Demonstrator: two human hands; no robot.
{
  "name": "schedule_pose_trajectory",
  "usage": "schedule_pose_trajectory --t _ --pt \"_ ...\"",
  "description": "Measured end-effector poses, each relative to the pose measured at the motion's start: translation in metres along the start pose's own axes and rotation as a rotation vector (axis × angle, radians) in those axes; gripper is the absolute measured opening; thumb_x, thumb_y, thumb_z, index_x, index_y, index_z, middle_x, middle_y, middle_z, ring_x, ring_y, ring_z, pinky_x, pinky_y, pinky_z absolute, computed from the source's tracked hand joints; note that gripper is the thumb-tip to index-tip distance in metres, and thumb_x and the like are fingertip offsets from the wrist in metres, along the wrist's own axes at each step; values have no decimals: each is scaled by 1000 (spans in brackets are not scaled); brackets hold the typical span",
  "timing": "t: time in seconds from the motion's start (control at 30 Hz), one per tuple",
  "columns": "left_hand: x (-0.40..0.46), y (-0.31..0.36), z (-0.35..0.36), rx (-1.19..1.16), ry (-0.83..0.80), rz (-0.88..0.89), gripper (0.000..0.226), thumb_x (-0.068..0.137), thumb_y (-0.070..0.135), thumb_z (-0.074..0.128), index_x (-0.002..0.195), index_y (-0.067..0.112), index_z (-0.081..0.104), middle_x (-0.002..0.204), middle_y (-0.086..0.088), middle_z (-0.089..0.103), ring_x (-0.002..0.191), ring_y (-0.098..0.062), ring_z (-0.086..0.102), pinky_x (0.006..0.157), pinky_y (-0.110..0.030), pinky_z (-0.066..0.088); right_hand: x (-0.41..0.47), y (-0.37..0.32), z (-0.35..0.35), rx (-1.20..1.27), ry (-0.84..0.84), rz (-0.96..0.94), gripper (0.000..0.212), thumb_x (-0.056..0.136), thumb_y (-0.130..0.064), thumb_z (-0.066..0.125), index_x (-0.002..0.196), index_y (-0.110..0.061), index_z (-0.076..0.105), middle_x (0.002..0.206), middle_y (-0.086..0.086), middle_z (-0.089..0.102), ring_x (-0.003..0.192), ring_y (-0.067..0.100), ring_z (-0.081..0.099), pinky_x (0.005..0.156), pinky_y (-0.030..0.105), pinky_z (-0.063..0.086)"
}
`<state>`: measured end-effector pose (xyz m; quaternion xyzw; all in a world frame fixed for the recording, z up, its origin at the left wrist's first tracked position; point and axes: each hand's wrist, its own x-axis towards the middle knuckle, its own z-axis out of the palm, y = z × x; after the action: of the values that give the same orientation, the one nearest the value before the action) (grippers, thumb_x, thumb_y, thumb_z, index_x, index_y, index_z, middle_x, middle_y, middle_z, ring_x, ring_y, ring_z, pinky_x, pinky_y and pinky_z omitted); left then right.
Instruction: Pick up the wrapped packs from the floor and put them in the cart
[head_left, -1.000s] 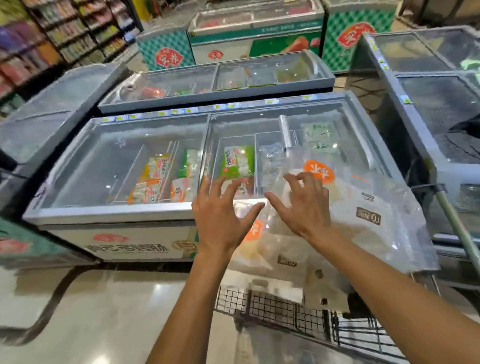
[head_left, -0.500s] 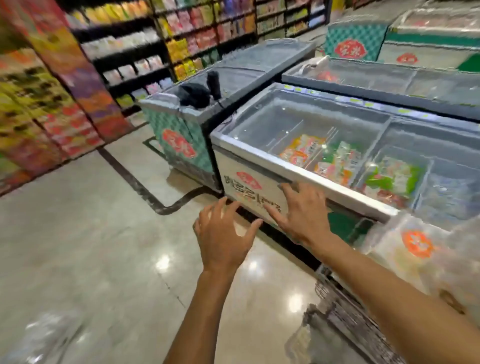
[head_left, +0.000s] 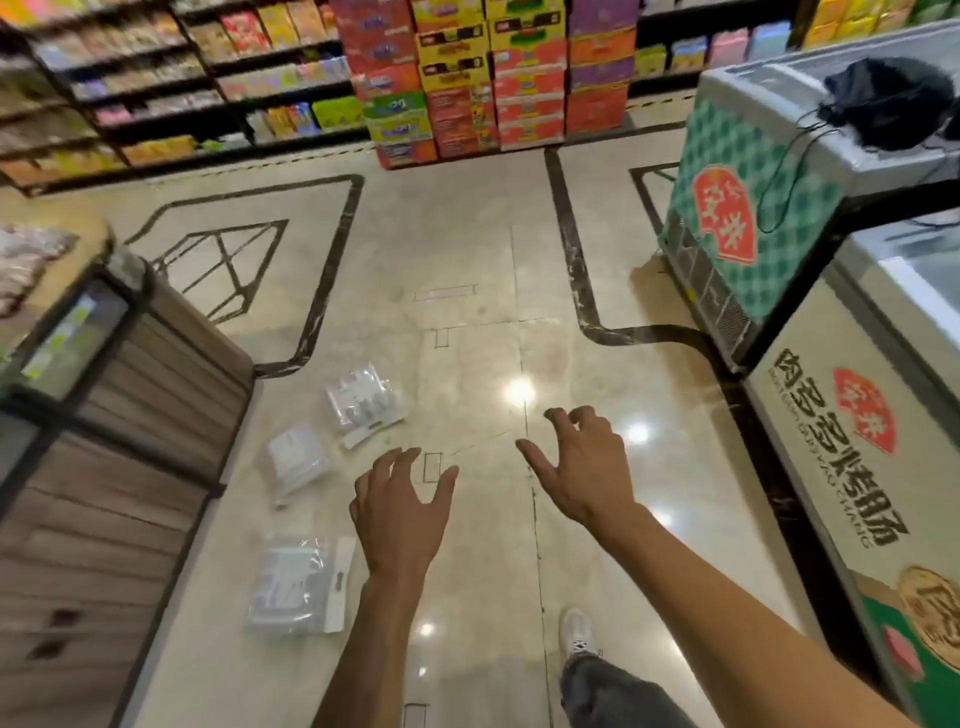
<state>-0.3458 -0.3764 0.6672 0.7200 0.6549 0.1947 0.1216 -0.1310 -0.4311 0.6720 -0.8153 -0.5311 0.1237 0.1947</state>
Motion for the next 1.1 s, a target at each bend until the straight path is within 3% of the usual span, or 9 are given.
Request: schedule_pose_trajectory --t 0.17,0.37,0.6,0.87,1.1 --pt "35 -23 -8 11 115 -138 52 87 58 69 125 22 68 132 2 64 120 -29 57 95 -48 48 64 -46 36 37 -163 -131 60 97 -64 45 134 -18 57 122 14 57 106 36 56 87 44 48" --pt "64 -62 -4 9 111 -312 53 87 61 68 124 21 68 128 -1 68 114 -30 61 90 -50 55 139 -88 67 -68 -270 -305 58 99 -62 41 135 -19 55 122 12 56 105 33 57 83 41 48" --pt "141 -101 28 -42 120 -435 51 88 59 68 125 23 68 128 3 66 116 -25 59 94 -46 51 230 -127 114 -185 -384 -364 58 100 -62 37 139 -20 49 126 10 53 110 32 55 86 41 50" --pt "280 -139 53 -68 175 -396 44 85 50 76 117 20 71 118 4 68 107 -26 63 84 -41 52 343 -179 155 -235 -372 -358 57 99 -59 43 139 -18 52 126 11 55 109 32 57 83 40 52" --pt "420 -173 68 -45 137 -406 47 89 55 70 123 23 68 128 5 64 117 -23 58 93 -42 50 461 -228 206 -153 -379 -341 58 98 -58 48 138 -16 54 127 15 56 109 34 58 84 42 54"
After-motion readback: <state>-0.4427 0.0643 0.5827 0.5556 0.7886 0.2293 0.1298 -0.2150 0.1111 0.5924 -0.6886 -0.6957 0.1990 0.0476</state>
